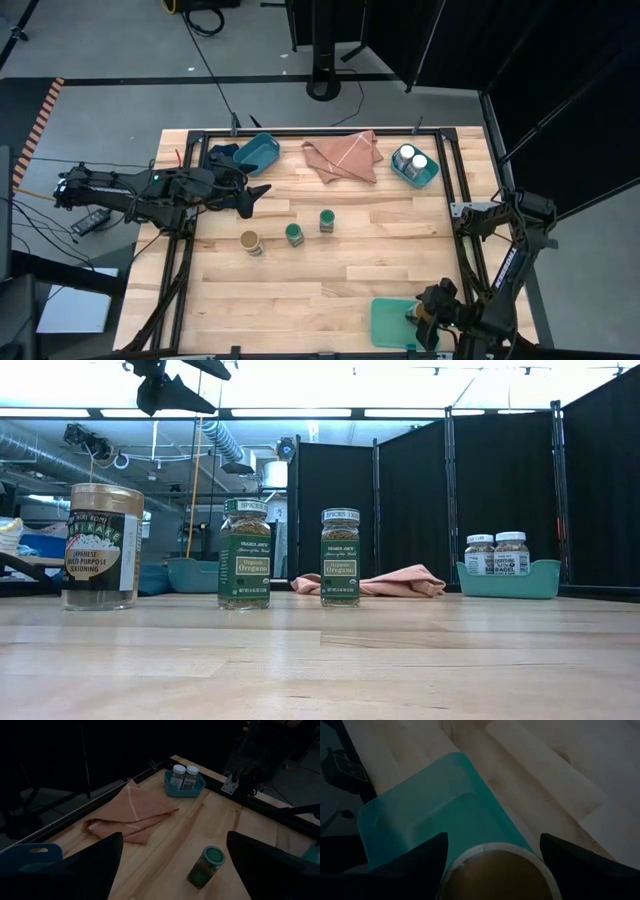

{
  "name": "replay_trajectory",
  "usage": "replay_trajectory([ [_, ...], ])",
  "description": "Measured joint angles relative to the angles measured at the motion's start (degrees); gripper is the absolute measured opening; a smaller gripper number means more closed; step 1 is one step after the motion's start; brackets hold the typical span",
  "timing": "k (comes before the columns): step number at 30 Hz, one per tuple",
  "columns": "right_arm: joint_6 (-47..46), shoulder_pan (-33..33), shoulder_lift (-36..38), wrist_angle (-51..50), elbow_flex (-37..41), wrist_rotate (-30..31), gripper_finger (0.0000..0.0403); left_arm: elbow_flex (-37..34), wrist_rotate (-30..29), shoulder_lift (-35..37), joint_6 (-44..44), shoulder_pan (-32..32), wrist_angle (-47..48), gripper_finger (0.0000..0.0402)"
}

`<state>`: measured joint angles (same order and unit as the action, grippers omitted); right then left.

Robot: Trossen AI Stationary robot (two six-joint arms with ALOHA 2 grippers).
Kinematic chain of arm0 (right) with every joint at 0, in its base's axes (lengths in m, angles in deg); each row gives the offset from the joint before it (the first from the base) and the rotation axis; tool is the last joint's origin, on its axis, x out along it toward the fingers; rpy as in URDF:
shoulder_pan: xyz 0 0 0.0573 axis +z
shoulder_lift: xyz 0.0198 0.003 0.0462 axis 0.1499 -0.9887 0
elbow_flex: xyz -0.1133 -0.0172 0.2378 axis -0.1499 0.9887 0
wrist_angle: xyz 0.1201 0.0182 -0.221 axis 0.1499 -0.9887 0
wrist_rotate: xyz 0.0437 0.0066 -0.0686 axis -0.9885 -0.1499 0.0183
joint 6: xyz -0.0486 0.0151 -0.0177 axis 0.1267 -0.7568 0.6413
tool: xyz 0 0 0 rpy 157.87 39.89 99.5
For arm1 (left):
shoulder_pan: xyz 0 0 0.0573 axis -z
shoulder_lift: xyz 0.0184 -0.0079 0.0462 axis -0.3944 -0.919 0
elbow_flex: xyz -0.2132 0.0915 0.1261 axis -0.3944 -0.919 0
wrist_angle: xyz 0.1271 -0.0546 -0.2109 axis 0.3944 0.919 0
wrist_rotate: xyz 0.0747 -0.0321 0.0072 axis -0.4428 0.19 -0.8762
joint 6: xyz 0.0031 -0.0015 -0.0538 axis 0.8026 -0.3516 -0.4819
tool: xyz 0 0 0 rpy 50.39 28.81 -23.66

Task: Sort spices by type
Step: Put the right gold seasoning bottle into the light green bin, then put the gold seasoning bottle into the light green bin

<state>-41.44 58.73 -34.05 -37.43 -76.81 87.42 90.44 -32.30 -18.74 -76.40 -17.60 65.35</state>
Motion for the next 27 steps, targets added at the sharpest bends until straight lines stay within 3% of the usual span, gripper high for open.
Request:
replay_trajectory([
  [13, 1.4, -2.3, 0.0, -14.9, -7.0, 6.4, 0.0325, 0.0, 0.0, 0.0, 0.0, 0.0, 0.0, 0.0363],
  [23, 3.5, -7.8, 0.1, -23.2, -9.0, 7.0, 0.0321, 0.0, 0.2, 0.0, 0.0, 0.0, 0.0, 0.0363],
  [27, 5.6, -10.3, 0.1, -23.5, -9.0, 7.0, 0.0314, 0.0, 4.4, 0.0, -0.1, 0.0, 0.9, 0.0363],
])
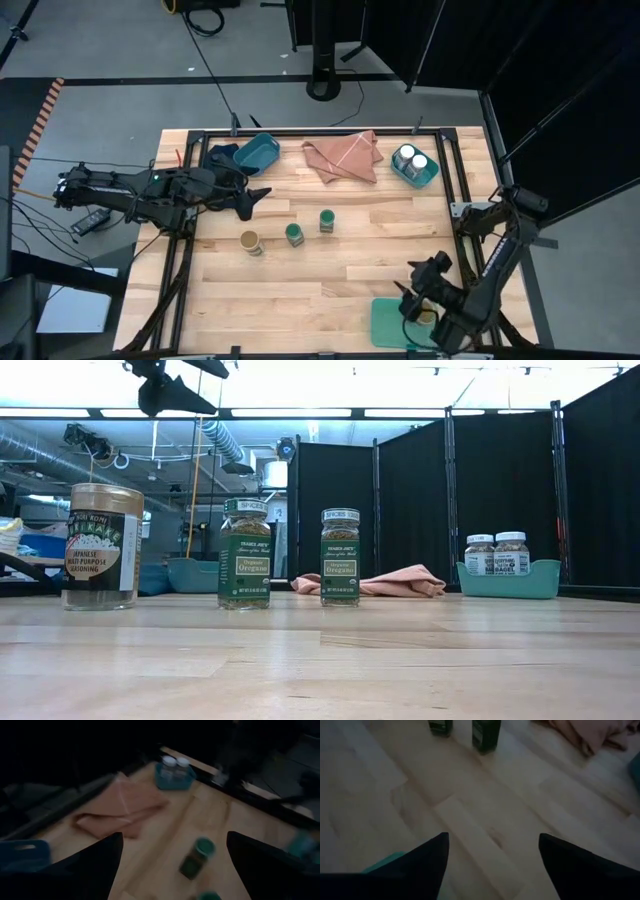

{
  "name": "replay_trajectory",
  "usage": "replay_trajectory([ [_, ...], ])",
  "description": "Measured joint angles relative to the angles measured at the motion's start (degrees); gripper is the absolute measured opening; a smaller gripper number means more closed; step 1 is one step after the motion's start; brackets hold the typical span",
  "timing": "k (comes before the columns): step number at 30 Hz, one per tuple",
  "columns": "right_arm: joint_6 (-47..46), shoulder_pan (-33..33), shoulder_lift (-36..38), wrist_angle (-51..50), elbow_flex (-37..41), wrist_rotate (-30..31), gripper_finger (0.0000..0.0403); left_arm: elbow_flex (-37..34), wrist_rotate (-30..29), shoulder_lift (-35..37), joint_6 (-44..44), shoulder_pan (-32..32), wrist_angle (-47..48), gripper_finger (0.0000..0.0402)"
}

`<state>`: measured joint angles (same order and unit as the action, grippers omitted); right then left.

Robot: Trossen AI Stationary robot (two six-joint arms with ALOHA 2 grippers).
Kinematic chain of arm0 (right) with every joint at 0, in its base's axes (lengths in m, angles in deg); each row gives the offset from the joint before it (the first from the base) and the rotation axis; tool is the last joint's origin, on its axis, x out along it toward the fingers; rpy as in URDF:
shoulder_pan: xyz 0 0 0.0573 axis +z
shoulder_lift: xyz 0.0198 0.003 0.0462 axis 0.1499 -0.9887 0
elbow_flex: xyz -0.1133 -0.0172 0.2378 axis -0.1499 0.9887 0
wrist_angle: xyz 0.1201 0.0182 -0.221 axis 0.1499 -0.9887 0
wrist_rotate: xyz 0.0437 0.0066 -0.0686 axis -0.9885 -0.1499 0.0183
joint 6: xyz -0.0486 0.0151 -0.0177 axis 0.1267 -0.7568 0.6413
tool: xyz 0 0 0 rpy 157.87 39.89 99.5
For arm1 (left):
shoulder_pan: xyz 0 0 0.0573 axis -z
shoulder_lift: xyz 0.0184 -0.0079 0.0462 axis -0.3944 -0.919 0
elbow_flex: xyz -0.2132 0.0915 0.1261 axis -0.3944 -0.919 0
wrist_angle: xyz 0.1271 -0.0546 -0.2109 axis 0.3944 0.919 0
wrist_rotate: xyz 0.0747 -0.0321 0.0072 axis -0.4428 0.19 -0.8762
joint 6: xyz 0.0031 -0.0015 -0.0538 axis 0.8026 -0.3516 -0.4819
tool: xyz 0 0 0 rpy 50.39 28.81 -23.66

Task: Sort spices by type
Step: Put the gold seasoning bottle into the light green bin

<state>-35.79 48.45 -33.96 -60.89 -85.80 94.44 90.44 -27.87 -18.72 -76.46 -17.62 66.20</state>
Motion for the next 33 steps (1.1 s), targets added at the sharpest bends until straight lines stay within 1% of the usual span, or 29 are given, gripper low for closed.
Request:
replay_trajectory([
  [4, 3.7, -2.0, 0.0, -0.1, 0.0, 0.3, 0.0308, 0.0, 6.9, 0.0, 0.5, 0.0, 1.7, 0.0363],
  [10, 6.1, -4.7, 0.0, -0.2, 0.0, 5.1, 0.0302, 0.0, 15.2, 0.0, 0.9, 0.0, 3.1, 0.0363],
  [13, 6.4, -5.7, 0.0, -0.3, 0.0, 5.8, 0.0301, 0.0, 20.4, 0.0, -0.6, 0.0, 6.3, 0.0363],
  [15, 6.5, -6.1, 0.0, -0.3, 0.0, 5.8, 0.0301, 0.0, 22.4, 0.0, -2.1, 0.2, 9.0, 0.0363],
  [19, 6.4, -6.4, 0.0, -0.1, 0.0, 6.6, 0.0301, 0.0, 22.6, 0.0, -3.6, 1.3, 14.3, 0.0363],
  [24, 5.0, -6.9, 0.0, 0.0, 0.0, 7.1, 0.0302, 0.0, 19.8, 0.0, -6.0, 3.3, 17.3, 0.0363],
  [29, 4.8, -7.0, 0.0, 0.1, 0.0, 7.2, 0.0299, 0.0, 18.1, -0.7, -7.7, 6.1, 23.2, 0.0363],
  [33, 4.8, -7.3, 0.0, 0.5, 0.0, 7.2, 0.0298, 0.0, 16.2, -2.9, -7.5, 9.1, 23.4, 0.0363],
])
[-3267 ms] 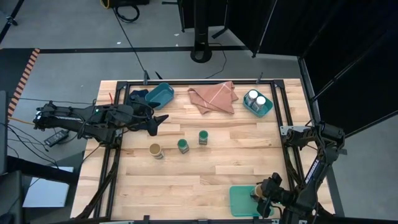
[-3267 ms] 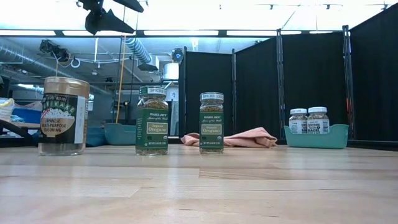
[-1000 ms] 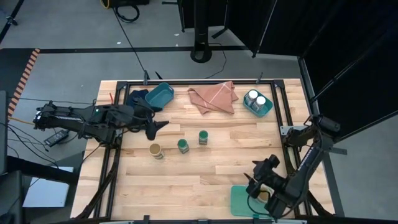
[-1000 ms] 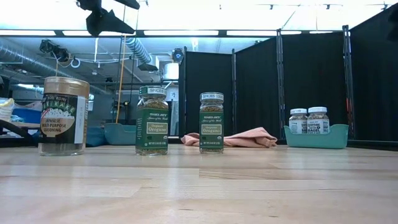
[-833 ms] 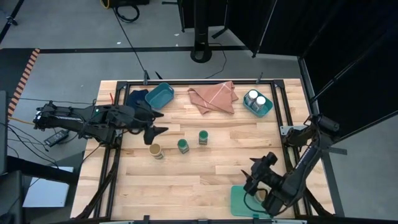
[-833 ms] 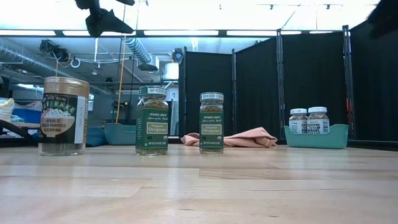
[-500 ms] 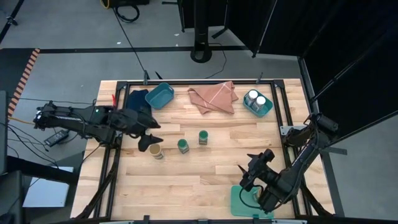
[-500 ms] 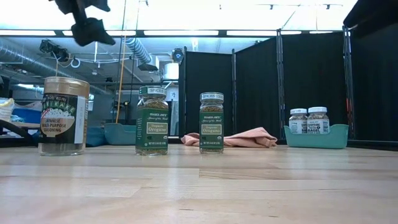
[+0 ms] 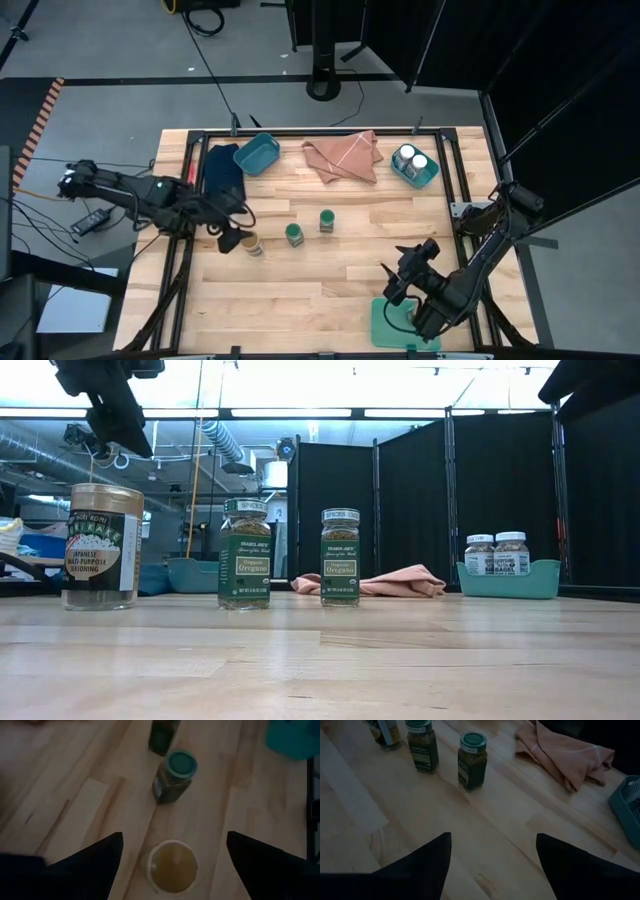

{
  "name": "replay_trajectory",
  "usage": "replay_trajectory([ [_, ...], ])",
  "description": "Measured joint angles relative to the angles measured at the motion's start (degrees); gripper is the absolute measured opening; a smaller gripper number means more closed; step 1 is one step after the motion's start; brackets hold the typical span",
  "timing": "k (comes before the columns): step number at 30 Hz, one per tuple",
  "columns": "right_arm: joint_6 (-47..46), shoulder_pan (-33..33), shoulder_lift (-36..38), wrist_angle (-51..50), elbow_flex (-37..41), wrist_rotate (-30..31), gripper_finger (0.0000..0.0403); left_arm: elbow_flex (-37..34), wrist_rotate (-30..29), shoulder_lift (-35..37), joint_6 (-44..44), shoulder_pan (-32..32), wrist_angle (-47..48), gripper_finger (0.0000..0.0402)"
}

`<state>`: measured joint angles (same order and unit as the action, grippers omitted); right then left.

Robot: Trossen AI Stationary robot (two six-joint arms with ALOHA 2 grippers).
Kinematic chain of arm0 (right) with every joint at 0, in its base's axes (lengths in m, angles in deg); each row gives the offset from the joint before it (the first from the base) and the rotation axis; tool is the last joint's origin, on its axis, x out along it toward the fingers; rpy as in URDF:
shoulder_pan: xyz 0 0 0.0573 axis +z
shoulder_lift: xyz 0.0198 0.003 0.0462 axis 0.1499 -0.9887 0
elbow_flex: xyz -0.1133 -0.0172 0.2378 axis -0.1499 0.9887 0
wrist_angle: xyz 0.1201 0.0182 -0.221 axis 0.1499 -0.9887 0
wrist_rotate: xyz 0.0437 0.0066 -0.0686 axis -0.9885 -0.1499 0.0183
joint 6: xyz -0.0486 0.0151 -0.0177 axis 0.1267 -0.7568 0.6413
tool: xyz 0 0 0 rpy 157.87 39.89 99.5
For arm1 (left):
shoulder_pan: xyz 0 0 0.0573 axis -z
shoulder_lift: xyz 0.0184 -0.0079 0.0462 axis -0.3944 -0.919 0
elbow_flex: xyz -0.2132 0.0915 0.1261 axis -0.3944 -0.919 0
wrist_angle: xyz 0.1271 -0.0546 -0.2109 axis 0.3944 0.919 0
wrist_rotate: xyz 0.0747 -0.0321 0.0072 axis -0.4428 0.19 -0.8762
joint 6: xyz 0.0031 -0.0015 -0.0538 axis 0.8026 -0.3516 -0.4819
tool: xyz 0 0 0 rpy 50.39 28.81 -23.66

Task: Sort spices by type
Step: Put the gold seasoning bottle into the light green bin

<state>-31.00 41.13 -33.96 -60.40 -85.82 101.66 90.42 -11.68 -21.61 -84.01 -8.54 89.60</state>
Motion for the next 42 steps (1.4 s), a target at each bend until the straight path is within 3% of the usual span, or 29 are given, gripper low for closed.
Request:
replay_trajectory([
  [6, 0.0, -0.6, 0.0, 1.0, 0.0, 0.0, 0.0299, 0.0, -3.6, -3.7, -1.7, 5.6, -1.1, 0.0363],
  [16, 0.1, -0.8, 0.0, 1.0, 0.0, 0.0, 0.0297, 0.0, -22.7, 2.0, -15.1, 18.8, 5.9, 0.0363],
  [26, -1.8, -1.6, 0.0, 2.1, 2.6, 0.0, 0.0291, 0.0, -25.8, -0.3, -19.7, 26.6, 7.9, 0.0363],
  [31, -1.8, -2.0, 0.0, 2.3, 2.6, 0.0, 0.0291, -0.3, -31.7, -0.9, -24.1, 31.5, 11.8, 0.0363],
  [37, -1.8, -2.9, 0.0, 2.9, 2.6, -0.2, 0.0291, -5.4, -34.3, -0.8, -31.6, 36.5, 11.3, 0.0363],
  [42, -1.8, -3.7, 0.0, 3.8, 2.6, -0.6, 0.0290, -10.9, -34.7, -0.8, -33.0, 38.0, 4.4, 0.0363],
])
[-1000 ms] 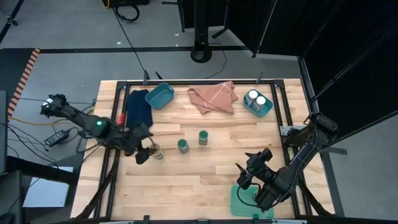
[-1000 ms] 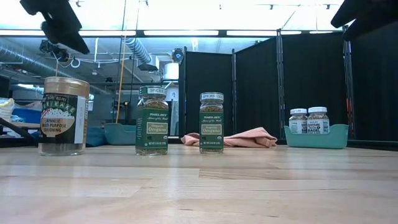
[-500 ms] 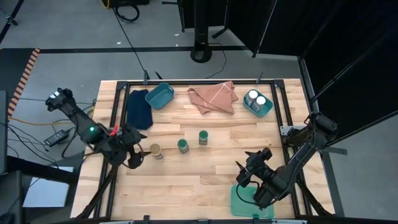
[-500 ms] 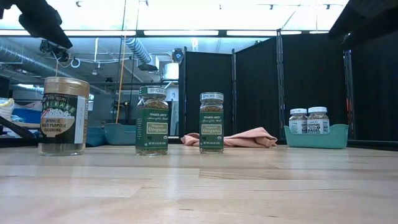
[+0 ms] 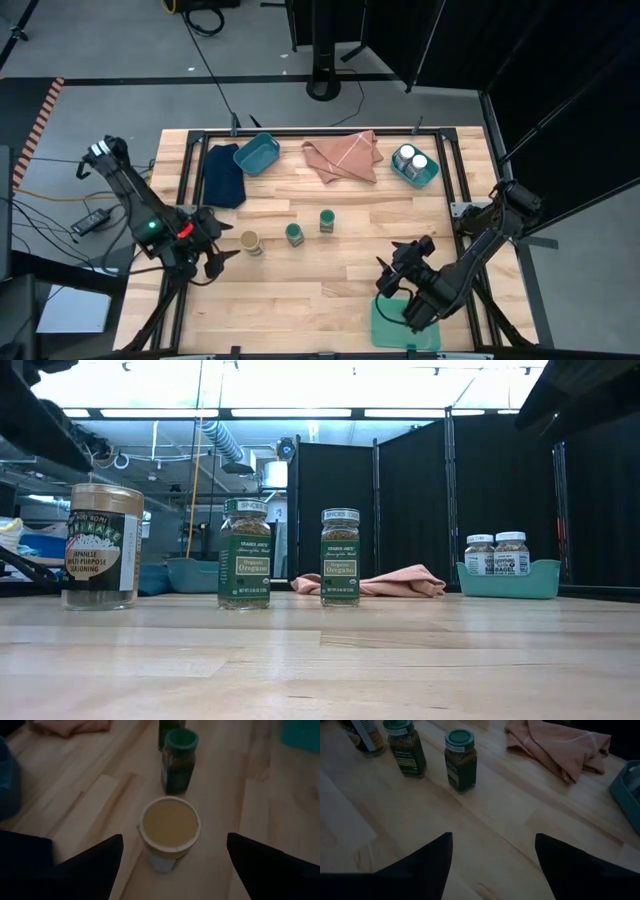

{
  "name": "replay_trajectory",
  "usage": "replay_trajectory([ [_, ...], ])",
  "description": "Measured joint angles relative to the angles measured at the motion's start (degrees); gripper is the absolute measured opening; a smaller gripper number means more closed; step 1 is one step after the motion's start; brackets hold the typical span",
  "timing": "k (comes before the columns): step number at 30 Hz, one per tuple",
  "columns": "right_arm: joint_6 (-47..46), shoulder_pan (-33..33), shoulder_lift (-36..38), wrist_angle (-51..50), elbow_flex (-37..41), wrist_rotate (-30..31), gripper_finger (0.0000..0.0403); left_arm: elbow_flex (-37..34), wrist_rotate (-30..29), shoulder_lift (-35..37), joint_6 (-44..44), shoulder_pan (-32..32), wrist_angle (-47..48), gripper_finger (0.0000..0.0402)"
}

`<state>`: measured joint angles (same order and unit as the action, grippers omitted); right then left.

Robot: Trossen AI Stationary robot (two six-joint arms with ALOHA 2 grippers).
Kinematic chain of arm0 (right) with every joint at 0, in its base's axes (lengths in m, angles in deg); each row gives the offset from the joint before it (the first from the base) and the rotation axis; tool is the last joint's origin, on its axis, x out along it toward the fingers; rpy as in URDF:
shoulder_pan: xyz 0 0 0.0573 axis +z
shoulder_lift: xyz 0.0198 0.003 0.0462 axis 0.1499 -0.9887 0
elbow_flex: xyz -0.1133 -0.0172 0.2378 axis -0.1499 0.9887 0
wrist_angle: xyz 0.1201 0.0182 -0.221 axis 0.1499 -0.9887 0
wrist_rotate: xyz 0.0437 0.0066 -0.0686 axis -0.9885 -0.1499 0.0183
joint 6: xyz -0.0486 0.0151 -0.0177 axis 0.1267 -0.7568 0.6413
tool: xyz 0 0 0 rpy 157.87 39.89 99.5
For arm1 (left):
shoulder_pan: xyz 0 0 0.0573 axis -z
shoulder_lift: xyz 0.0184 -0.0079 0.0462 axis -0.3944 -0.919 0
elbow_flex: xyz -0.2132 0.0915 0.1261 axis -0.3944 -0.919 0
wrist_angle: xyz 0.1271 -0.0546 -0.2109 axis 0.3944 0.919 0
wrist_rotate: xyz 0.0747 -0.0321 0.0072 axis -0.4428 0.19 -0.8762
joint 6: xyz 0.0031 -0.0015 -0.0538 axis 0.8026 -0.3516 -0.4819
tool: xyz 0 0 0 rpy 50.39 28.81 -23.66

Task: Sort spices by type
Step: Put the gold seasoning bottle into the light green bin

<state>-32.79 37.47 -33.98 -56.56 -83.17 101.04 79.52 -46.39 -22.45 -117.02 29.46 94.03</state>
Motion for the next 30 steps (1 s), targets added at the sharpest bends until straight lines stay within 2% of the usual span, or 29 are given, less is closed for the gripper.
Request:
replay_trajectory([
  [7, 0.0, -1.3, 0.0, 1.0, 0.0, -1.5, 0.0288, -7.2, -0.6, 0.0, -0.1, 0.0, -7.3, 0.0363],
  [14, 0.0, -2.6, 0.0, 1.9, 0.0, -4.2, 0.0287, -17.0, -0.9, 0.0, -0.1, 0.0, -22.5, 0.0363],
  [24, 0.2, -5.1, 0.0, 3.2, 0.0, -4.7, 0.0286, -28.9, -4.3, 0.0, -4.5, 0.0, -36.1, 0.0363],
  [30, 3.3, -7.4, 0.0, 4.2, 0.0, -5.5, 0.0286, -34.3, -8.3, 0.0, -5.5, 0.0, -47.1, 0.0363],
])
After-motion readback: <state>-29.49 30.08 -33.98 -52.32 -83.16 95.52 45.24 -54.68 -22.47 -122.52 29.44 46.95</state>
